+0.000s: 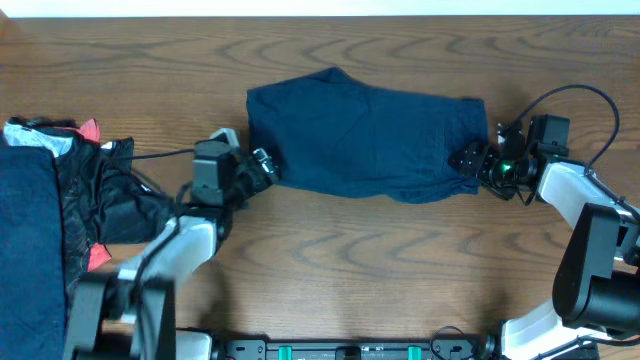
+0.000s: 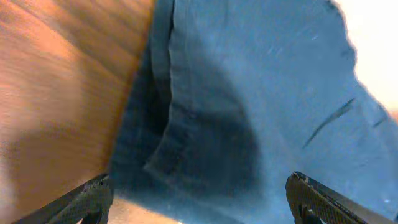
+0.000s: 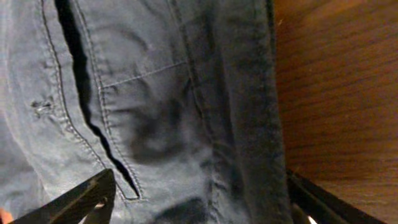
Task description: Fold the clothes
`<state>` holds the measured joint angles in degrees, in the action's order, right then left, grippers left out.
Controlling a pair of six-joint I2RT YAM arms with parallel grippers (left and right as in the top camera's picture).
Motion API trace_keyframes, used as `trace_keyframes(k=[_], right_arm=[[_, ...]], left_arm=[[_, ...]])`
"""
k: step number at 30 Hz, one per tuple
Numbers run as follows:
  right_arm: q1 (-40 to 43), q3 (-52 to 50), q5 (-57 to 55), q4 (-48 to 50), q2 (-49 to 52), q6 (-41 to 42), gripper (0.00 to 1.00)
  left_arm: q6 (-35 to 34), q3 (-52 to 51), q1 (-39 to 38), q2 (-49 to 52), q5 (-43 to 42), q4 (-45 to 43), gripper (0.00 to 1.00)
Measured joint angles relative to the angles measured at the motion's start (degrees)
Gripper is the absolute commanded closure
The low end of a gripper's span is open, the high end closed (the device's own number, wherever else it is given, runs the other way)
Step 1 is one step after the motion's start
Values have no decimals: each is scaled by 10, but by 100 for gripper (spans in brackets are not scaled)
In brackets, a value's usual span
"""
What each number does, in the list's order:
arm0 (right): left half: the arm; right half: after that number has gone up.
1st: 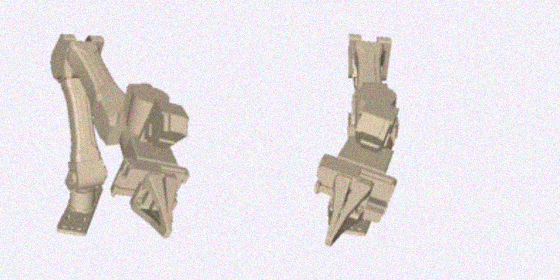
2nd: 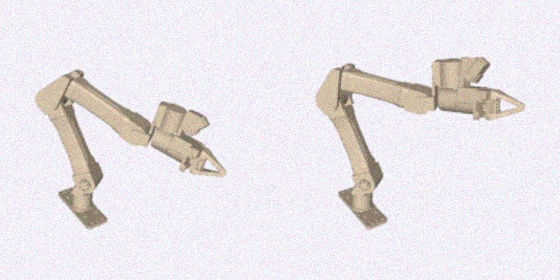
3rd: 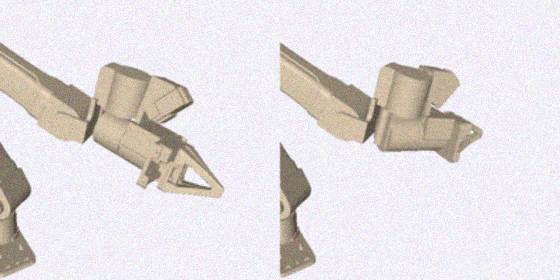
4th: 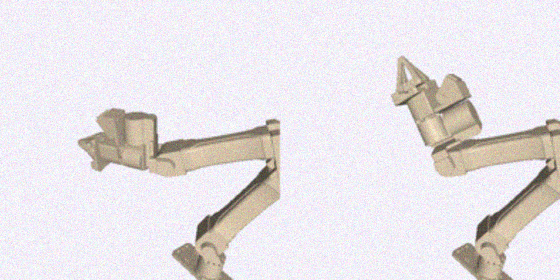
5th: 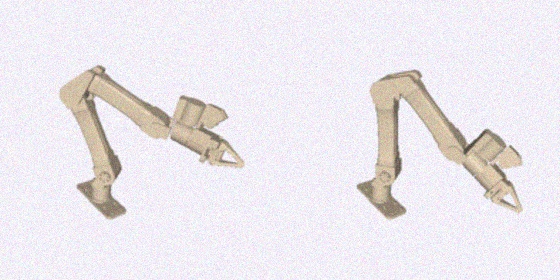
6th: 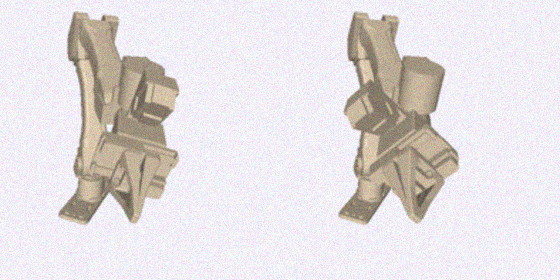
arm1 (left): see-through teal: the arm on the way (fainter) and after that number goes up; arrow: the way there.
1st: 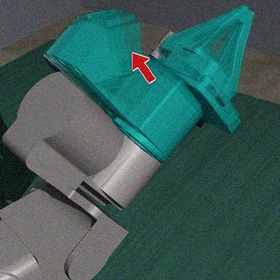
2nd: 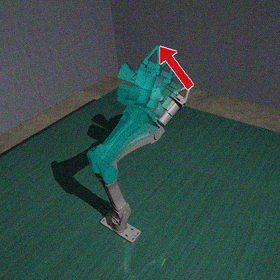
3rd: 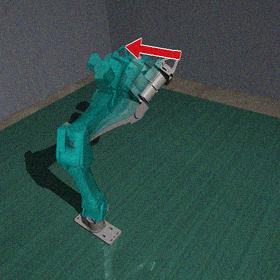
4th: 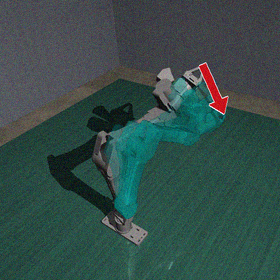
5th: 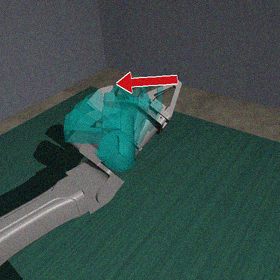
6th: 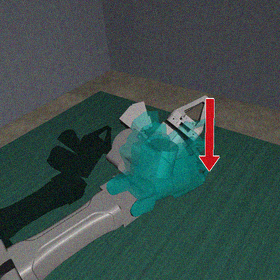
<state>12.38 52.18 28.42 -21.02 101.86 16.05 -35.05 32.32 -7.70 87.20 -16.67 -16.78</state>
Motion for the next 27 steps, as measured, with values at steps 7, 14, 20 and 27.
trace_keyframes(k=[7, 14, 20, 27], right_arm=[[0, -1, -23, -7, 1, -5, 41], [1, -2, -47, -11, 3, -6, 68], [1, -5, -59, -15, 7, -5, 92], [1, -6, -59, -12, 7, -3, 97]], left_arm=[[-37, 0, -8, 99, -26, -134, 13], [-50, 8, -8, 119, -29, -174, 69], [-56, 38, -8, 119, -41, -183, 94], [-56, 45, -8, 114, -79, -183, 94]])
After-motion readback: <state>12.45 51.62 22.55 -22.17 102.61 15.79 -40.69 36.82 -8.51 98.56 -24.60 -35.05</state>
